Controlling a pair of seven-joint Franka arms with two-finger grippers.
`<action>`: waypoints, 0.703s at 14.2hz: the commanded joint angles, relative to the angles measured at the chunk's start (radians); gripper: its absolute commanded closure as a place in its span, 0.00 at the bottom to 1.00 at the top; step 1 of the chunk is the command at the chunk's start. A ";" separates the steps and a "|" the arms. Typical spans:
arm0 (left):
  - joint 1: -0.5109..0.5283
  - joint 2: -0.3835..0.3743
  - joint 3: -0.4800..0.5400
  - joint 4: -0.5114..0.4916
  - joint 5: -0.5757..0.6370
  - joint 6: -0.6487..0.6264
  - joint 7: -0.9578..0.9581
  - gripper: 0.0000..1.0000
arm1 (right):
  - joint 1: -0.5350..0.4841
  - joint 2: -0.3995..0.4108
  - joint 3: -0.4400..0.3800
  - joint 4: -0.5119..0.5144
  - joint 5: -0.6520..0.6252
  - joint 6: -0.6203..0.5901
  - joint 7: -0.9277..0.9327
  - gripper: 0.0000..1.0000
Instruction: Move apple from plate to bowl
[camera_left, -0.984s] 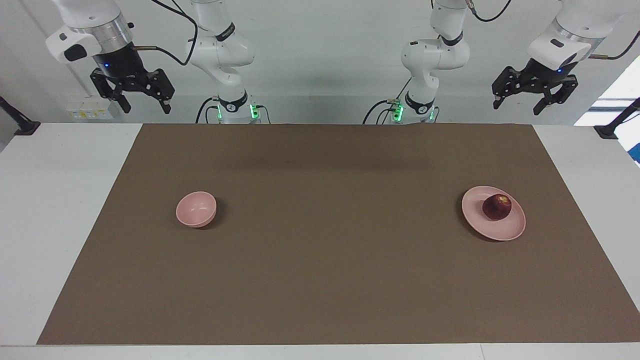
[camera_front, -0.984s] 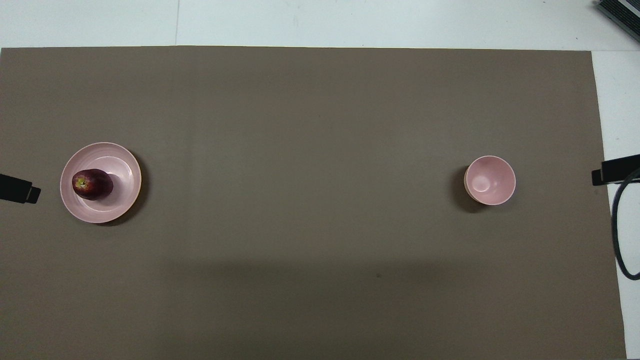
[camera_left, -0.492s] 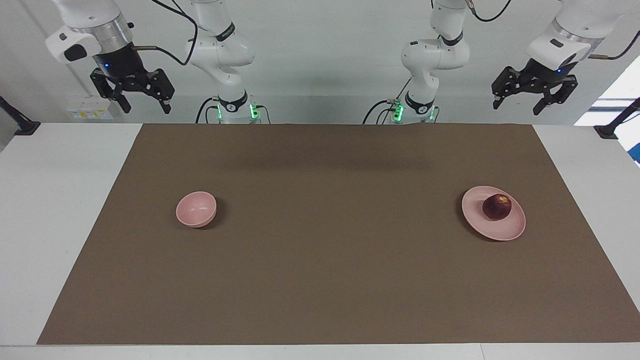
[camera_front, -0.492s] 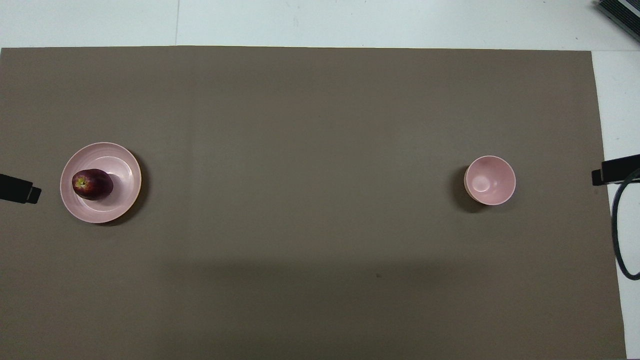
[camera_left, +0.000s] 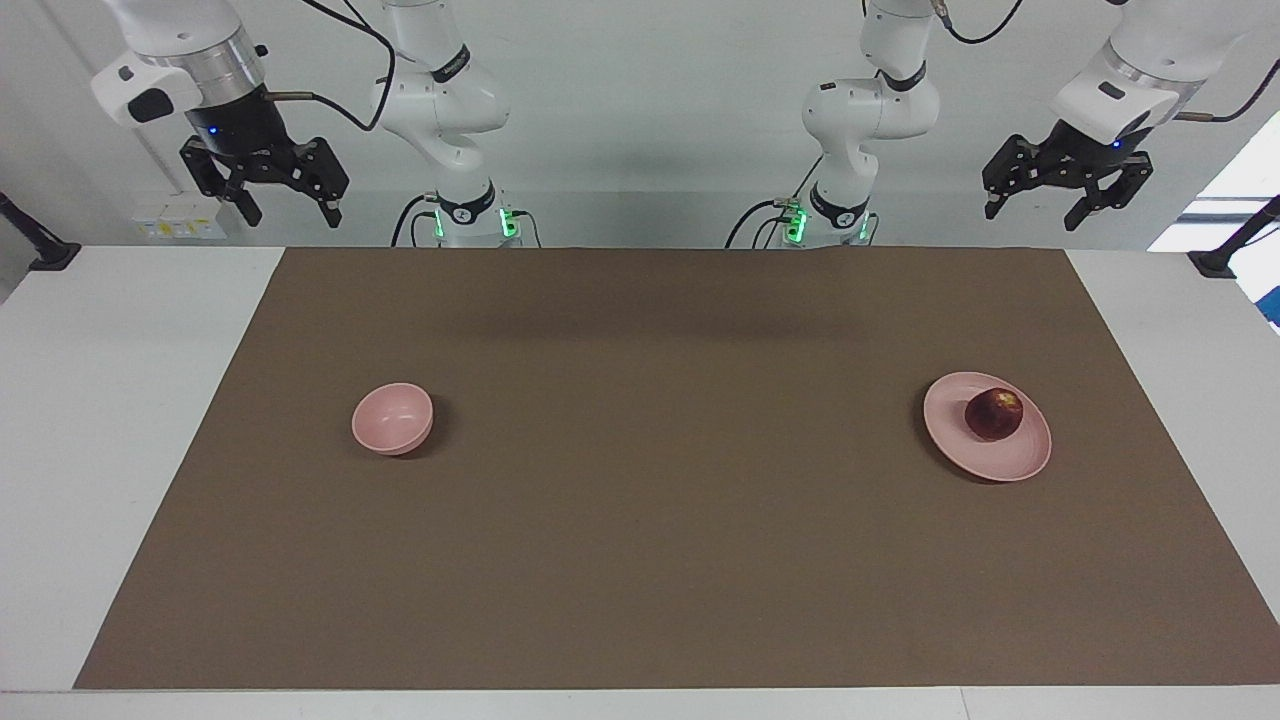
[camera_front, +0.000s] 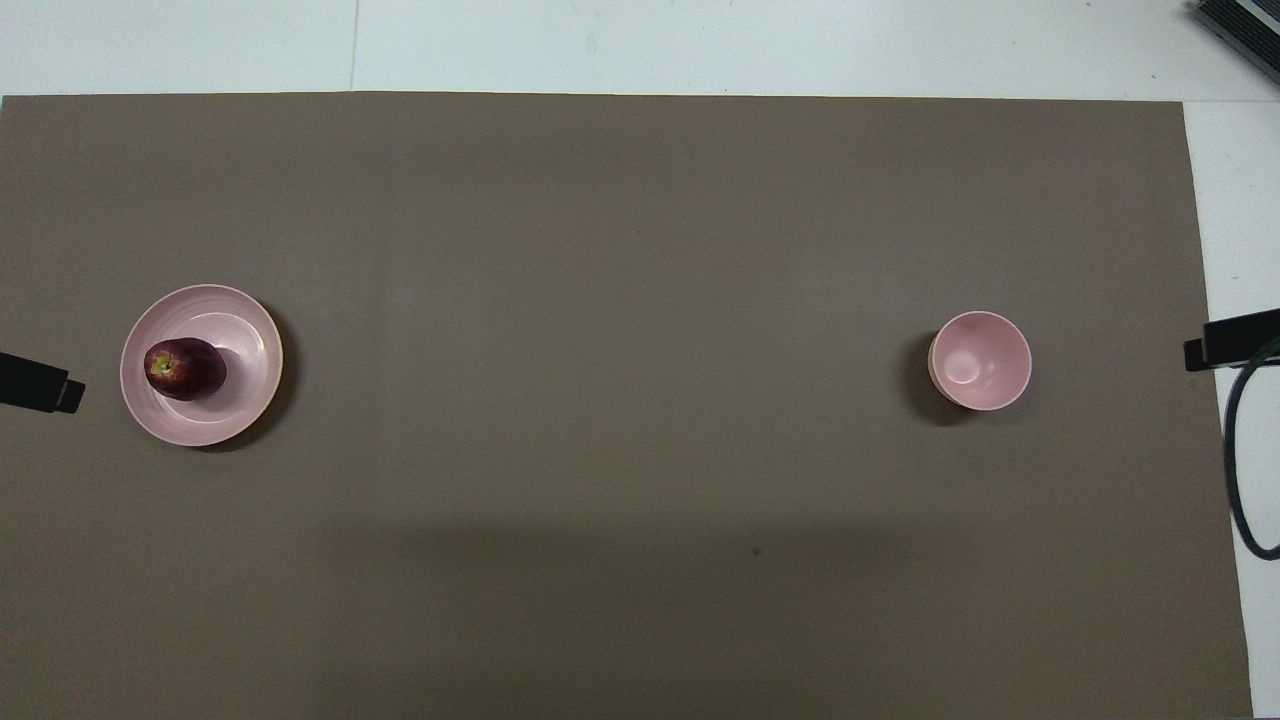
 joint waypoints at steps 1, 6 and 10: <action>0.015 -0.032 0.008 -0.049 0.005 0.017 0.009 0.00 | -0.012 -0.006 0.006 -0.007 -0.009 0.013 -0.031 0.00; 0.011 -0.041 0.036 -0.055 -0.020 0.002 0.002 0.00 | -0.012 -0.006 0.006 -0.007 -0.009 0.013 -0.031 0.00; -0.004 -0.044 0.031 -0.059 -0.018 -0.021 -0.003 0.00 | -0.012 -0.006 0.006 -0.007 -0.009 0.013 -0.031 0.00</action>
